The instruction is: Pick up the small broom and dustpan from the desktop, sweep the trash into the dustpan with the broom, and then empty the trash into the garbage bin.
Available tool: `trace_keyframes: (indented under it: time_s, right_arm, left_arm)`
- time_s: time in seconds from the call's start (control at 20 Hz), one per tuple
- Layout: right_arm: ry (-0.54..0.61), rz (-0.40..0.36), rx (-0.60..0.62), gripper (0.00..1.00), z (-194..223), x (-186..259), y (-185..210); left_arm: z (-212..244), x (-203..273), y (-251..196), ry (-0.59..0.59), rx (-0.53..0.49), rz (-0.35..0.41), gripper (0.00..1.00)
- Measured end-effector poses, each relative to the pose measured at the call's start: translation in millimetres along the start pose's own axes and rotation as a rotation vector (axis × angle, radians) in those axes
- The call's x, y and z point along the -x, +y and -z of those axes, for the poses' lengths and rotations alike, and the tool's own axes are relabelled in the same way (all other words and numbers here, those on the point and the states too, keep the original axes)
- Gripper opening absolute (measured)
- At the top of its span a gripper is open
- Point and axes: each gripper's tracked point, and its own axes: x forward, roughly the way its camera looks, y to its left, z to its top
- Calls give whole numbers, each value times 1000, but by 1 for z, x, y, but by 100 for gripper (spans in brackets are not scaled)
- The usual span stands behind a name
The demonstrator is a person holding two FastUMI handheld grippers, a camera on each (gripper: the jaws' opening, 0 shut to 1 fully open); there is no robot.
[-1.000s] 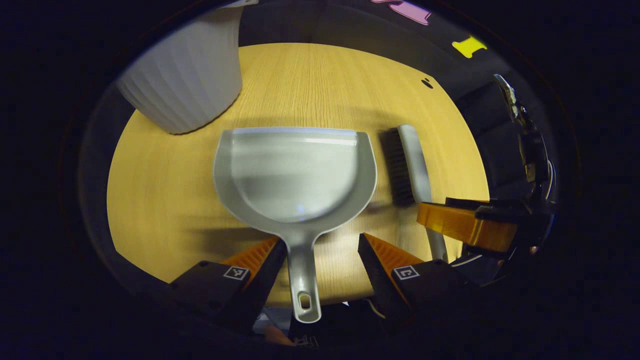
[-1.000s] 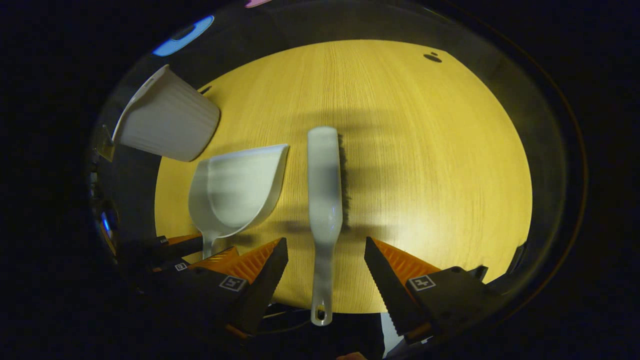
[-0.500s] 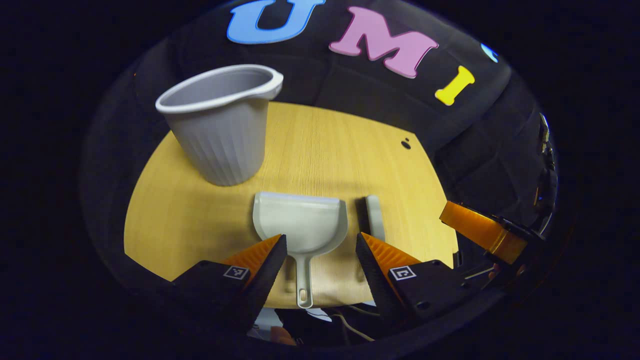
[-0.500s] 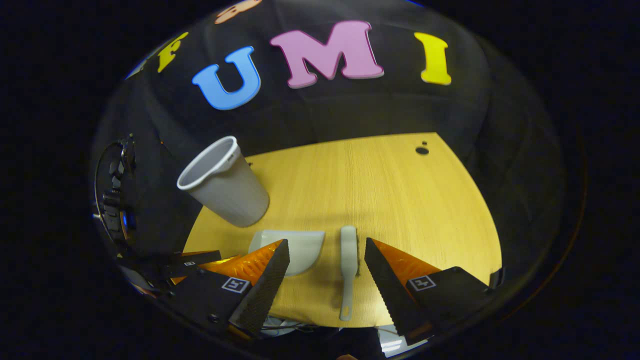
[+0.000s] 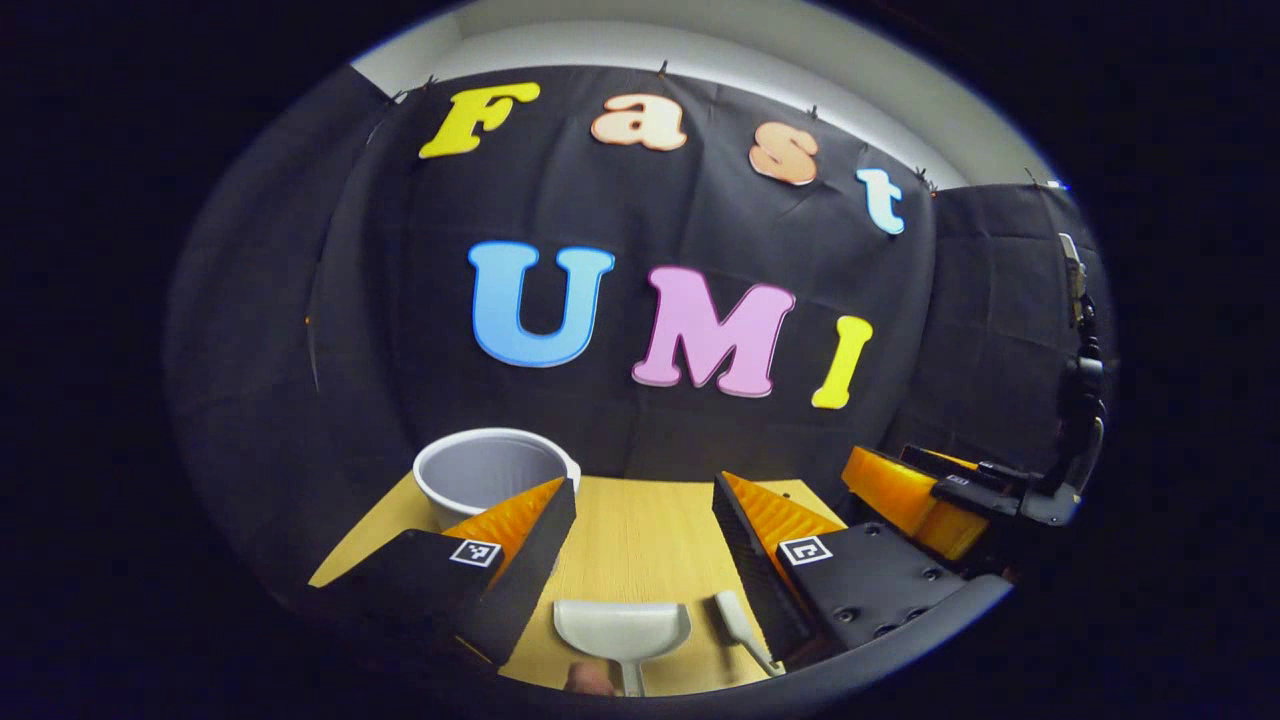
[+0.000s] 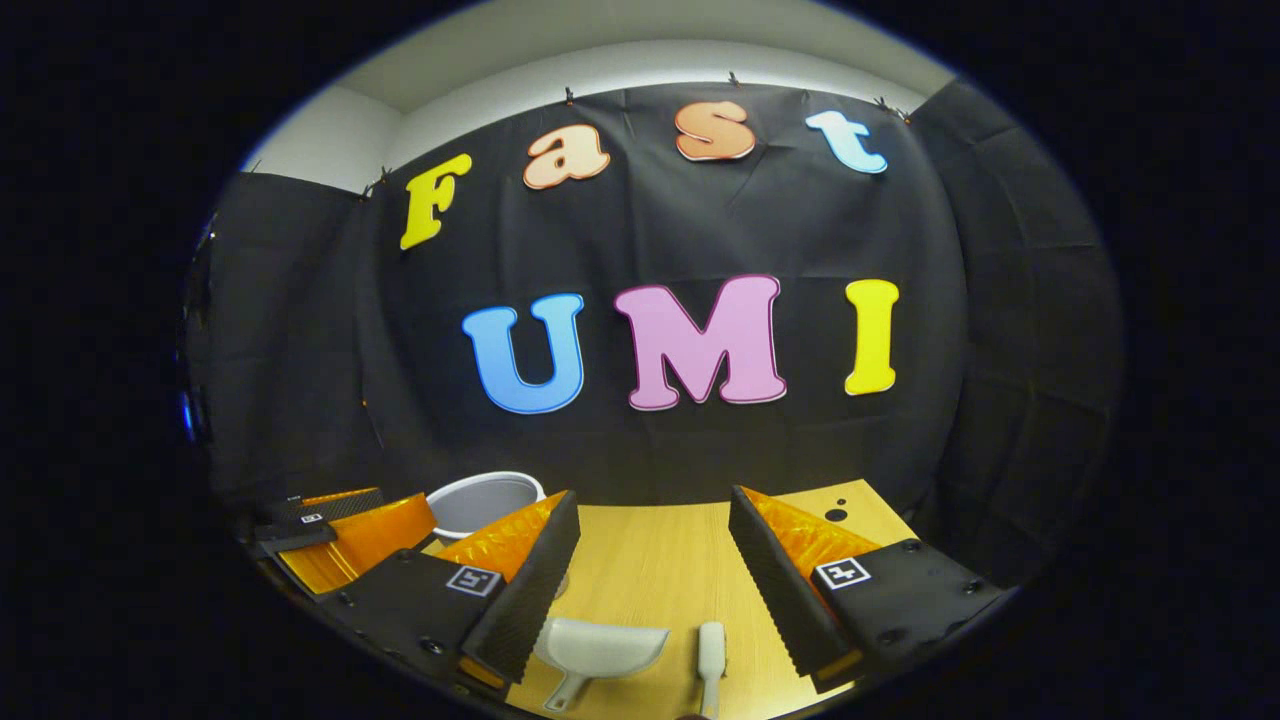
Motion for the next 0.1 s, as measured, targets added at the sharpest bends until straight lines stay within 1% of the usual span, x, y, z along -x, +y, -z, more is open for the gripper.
trace_keyframes:
  time_s: [0.05,0.1]
  right_arm:
    - [-35,-6,6,98,-8,4,4]
    - [-70,-7,20,98,-18,11,5]
  left_arm:
    - [-11,5,2,-65,-14,2,83]
    - [-14,7,1,-96,-35,-2,81]
